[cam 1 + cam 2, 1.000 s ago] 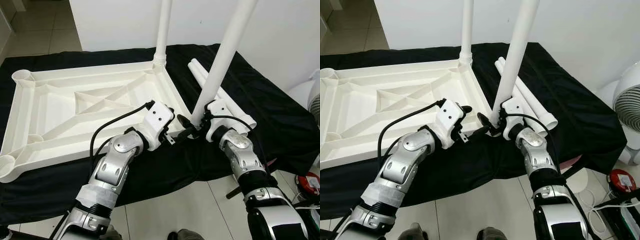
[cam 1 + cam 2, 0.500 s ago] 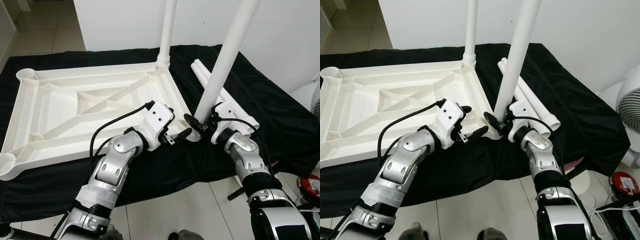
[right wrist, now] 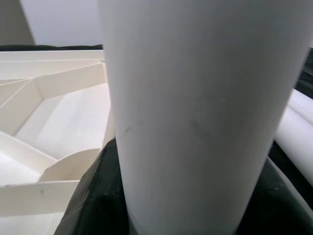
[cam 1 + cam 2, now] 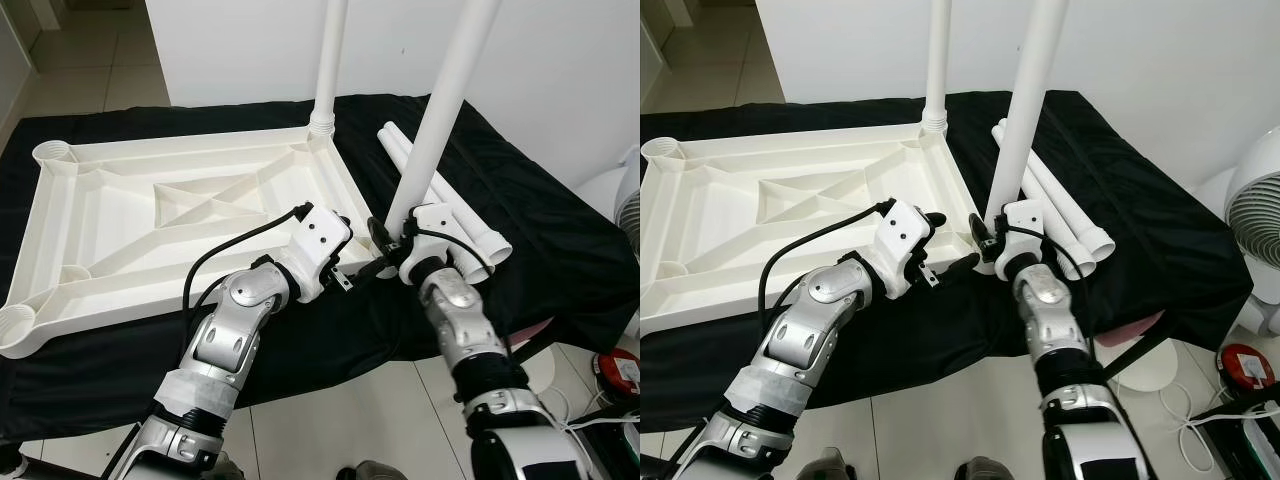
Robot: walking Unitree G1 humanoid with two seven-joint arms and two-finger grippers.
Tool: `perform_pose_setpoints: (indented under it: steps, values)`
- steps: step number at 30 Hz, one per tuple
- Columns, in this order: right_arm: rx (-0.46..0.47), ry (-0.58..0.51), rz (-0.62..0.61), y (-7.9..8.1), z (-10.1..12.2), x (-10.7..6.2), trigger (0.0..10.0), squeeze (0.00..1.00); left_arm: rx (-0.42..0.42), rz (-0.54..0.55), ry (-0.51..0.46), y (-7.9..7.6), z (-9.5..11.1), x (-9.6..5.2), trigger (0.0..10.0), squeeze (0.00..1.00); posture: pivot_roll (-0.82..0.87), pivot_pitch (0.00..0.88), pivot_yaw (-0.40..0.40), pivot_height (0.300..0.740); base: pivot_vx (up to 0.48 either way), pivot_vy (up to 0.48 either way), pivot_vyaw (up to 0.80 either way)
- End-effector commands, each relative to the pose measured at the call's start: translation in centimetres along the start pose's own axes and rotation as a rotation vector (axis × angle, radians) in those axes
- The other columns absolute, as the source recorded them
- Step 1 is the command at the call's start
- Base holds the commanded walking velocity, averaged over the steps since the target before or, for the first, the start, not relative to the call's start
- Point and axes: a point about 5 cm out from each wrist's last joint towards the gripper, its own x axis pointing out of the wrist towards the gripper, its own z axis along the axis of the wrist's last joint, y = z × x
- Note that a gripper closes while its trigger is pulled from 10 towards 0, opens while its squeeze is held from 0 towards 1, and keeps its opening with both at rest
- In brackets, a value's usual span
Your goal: Building children table
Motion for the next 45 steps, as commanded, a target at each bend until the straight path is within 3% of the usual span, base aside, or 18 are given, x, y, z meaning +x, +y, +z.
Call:
perform_pose_setpoints:
  steps: [1,6,15,16,24,32,33,36,37,38,39,40,42,43,45]
  values:
    - [-0.019,0.066,-0.054,-0.9,-1.2,-0.5,10.0,0.00,-0.002,0.072,0.011,0.2,-0.3,0.1,10.0,0.00,0.01,0.000,-0.038,0.740,0.000,0.000,0.00]
    - [0.012,0.001,-0.141,1.5,0.0,-0.3,10.0,0.00,0.002,0.064,0.008,0.0,-0.2,0.2,10.0,0.00,0.01,0.000,-0.039,0.740,0.000,0.000,0.00]
    - [0.028,-0.032,-0.149,2.3,0.5,-0.7,10.0,0.00,0.003,0.060,0.008,-0.1,-0.2,0.2,10.0,0.00,0.01,0.000,-0.038,0.740,0.000,0.000,0.00]
    - [0.030,-0.043,-0.155,2.3,0.7,-0.8,10.0,1.00,0.004,0.059,0.008,0.0,-0.2,0.2,10.0,0.00,0.01,0.000,-0.038,0.740,0.000,0.000,0.00]
    - [0.047,-0.123,-0.136,2.2,1.5,-1.5,10.0,1.00,0.007,0.057,0.006,0.0,-0.2,0.3,10.0,0.00,0.01,0.000,-0.037,0.740,0.000,0.000,0.00]
    - [-0.005,-0.179,-0.133,1.7,1.4,-4.6,10.0,1.00,-0.020,0.105,-0.025,0.8,0.3,0.1,10.0,0.00,0.01,0.000,-0.045,0.740,0.000,0.000,0.00]
    - [-0.024,-0.168,-0.119,1.6,1.0,-5.3,10.0,0.00,-0.031,0.124,-0.039,1.2,0.5,0.0,10.0,0.00,0.01,0.000,-0.047,0.740,0.000,0.000,0.00]
    - [-0.039,-0.146,-0.097,1.5,0.3,-6.3,10.0,0.00,-0.042,0.149,-0.054,1.9,0.7,-0.2,10.0,0.00,0.00,0.000,-0.048,0.740,0.000,0.000,0.00]
    - [-0.048,-0.134,-0.094,1.5,0.0,-6.8,9.6,0.00,-0.045,0.162,-0.061,2.3,0.8,-0.3,10.0,0.00,0.00,0.000,-0.048,0.740,0.000,0.000,0.00]
    - [-0.053,-0.124,-0.090,1.5,-0.3,-7.2,4.8,0.00,-0.043,0.172,-0.065,2.7,0.9,-0.4,10.0,0.00,0.00,0.000,-0.048,0.740,0.000,0.000,0.00]
    - [-0.056,-0.117,-0.087,1.5,-0.5,-7.4,4.8,0.00,-0.042,0.178,-0.067,2.9,0.9,-0.5,10.0,0.00,0.00,0.000,-0.048,0.740,0.000,0.000,0.00]
    - [-0.054,-0.113,-0.083,1.6,-0.5,-7.5,3.5,0.00,-0.040,0.184,-0.067,3.1,1.0,-0.6,10.0,0.00,0.00,0.000,-0.046,0.740,0.000,0.000,0.00]
    - [-0.052,-0.111,-0.081,1.7,-0.6,-7.5,3.5,0.00,-0.039,0.188,-0.066,3.2,1.0,-0.6,10.0,0.00,0.00,0.000,-0.046,0.740,0.000,0.000,0.00]
    - [-0.045,-0.110,-0.073,1.8,-0.6,-7.5,0.0,0.00,-0.037,0.196,-0.067,3.4,1.0,-0.6,10.0,0.00,0.00,0.000,-0.045,0.740,0.000,0.000,0.00]
    - [-0.040,-0.110,-0.067,1.9,-0.6,-7.5,0.0,0.00,-0.036,0.202,-0.067,3.6,1.0,-0.7,10.0,0.00,0.00,0.000,-0.045,0.740,0.000,0.000,0.00]
